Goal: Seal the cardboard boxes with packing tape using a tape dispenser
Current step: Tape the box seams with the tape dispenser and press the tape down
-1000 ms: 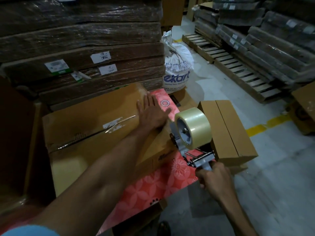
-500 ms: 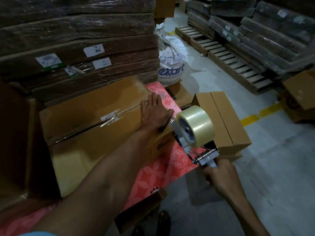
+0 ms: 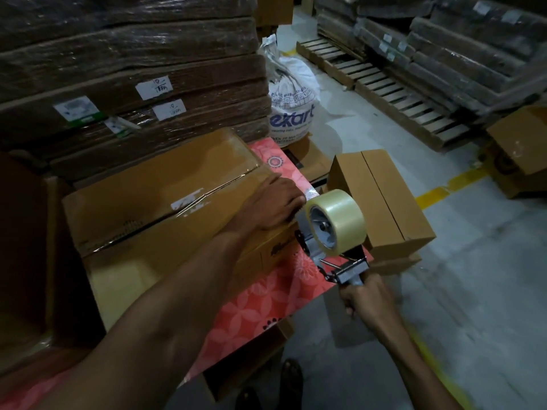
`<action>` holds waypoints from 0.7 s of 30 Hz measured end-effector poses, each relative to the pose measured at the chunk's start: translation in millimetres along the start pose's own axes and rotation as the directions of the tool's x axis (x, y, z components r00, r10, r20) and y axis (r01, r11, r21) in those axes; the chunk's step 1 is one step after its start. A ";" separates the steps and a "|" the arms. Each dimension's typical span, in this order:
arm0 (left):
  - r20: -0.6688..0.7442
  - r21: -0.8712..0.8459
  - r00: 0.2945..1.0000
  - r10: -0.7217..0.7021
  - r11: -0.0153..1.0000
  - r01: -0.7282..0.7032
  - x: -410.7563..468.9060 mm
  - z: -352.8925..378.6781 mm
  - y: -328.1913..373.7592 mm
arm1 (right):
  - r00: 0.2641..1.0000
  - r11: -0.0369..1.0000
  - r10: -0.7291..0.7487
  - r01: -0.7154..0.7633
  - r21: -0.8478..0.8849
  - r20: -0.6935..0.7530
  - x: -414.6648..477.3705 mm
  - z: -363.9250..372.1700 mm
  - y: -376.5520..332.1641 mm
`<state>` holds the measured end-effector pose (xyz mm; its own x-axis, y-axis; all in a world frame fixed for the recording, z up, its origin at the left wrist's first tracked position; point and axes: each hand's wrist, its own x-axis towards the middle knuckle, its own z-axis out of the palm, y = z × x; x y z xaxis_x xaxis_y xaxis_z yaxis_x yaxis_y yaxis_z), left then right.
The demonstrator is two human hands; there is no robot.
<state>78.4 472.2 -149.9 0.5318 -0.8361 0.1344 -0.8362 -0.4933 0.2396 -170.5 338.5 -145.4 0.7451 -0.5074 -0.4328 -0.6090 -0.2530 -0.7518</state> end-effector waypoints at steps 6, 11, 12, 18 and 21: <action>-0.095 0.060 0.993 0.073 0.996 -0.068 0.5 5.0 -7.4 | 0.999 0.996 -0.027 0.025 0.082 0.027 14.4 13.9 8.8; -0.105 -0.029 0.994 0.014 0.999 -0.017 0.1 5.6 -6.4 | 0.985 0.935 0.140 -0.164 0.313 0.099 14.4 40.3 28.4; -0.097 -0.036 0.995 0.008 0.999 -0.012 0.1 5.8 -6.2 | 0.977 0.918 0.198 -0.212 0.336 0.076 13.7 47.4 38.4; -0.022 0.001 0.996 -0.082 0.997 0.082 5.2 4.2 -0.4 | 0.950 0.898 0.303 -0.260 0.354 -0.072 27.5 41.1 57.6; -0.032 -0.019 0.995 -0.099 0.995 0.099 3.2 2.4 5.1 | 0.959 0.947 0.217 -0.162 0.276 -0.184 50.8 34.7 50.4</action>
<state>75.6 466.4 -150.6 0.6163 -0.7750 0.1402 -0.7768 -0.5688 0.2702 -153.8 328.5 -222.6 0.5320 -0.6928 -0.4869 -0.6226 0.0696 -0.7794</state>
